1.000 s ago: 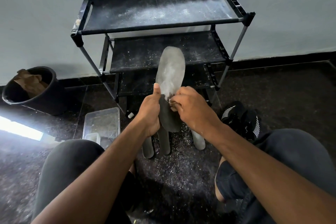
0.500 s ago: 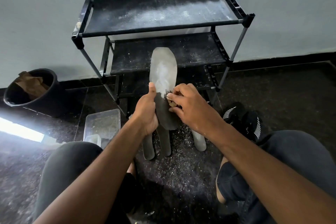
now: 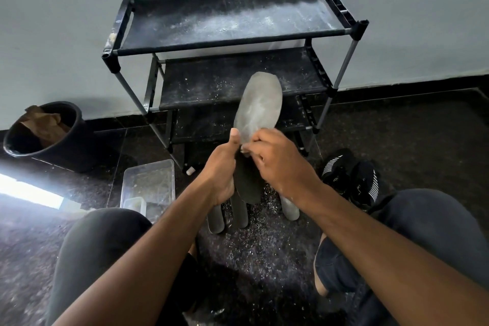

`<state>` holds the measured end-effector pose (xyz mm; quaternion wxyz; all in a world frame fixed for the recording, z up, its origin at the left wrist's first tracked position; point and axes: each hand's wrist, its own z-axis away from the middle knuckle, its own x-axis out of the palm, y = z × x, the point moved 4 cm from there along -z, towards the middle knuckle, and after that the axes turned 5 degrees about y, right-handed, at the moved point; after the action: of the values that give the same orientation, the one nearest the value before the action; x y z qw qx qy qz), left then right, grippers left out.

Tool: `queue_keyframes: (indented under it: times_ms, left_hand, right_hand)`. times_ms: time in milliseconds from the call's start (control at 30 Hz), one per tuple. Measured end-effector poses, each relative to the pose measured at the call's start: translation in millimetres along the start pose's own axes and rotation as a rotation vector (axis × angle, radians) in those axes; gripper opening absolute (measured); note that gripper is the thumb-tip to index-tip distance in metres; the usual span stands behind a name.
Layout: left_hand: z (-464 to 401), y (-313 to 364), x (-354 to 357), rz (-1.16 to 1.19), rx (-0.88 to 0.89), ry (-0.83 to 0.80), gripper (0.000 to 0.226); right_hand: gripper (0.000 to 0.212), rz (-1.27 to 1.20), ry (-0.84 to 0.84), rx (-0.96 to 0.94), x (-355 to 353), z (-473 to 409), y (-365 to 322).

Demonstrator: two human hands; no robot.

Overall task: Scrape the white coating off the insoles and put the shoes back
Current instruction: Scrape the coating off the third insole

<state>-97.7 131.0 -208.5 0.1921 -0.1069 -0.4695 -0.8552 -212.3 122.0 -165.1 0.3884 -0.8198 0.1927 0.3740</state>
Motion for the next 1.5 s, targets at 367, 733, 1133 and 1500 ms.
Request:
queue_keyframes:
  times_ms: [367, 733, 1133, 1500]
  left_hand:
    - [0, 4, -2, 0.064, -0.014, -0.014, 0.063]
    - [-8, 1, -5, 0.098, -0.005, -0.021, 0.062]
    - [-10, 6, -12, 0.081, 0.031, 0.045, 0.061]
    - [-11, 10, -14, 0.144, 0.020, -0.001, 0.075]
  right_hand:
    - [0.017, -0.051, -0.044, 0.032, 8, 5, -4]
    - [0.015, -0.048, -0.021, 0.023, 7, 4, -2]
    - [0.012, -0.124, -0.003, 0.095, 1, 0, 9]
    - [0.017, -0.244, -0.045, 0.126, 5, 7, -5]
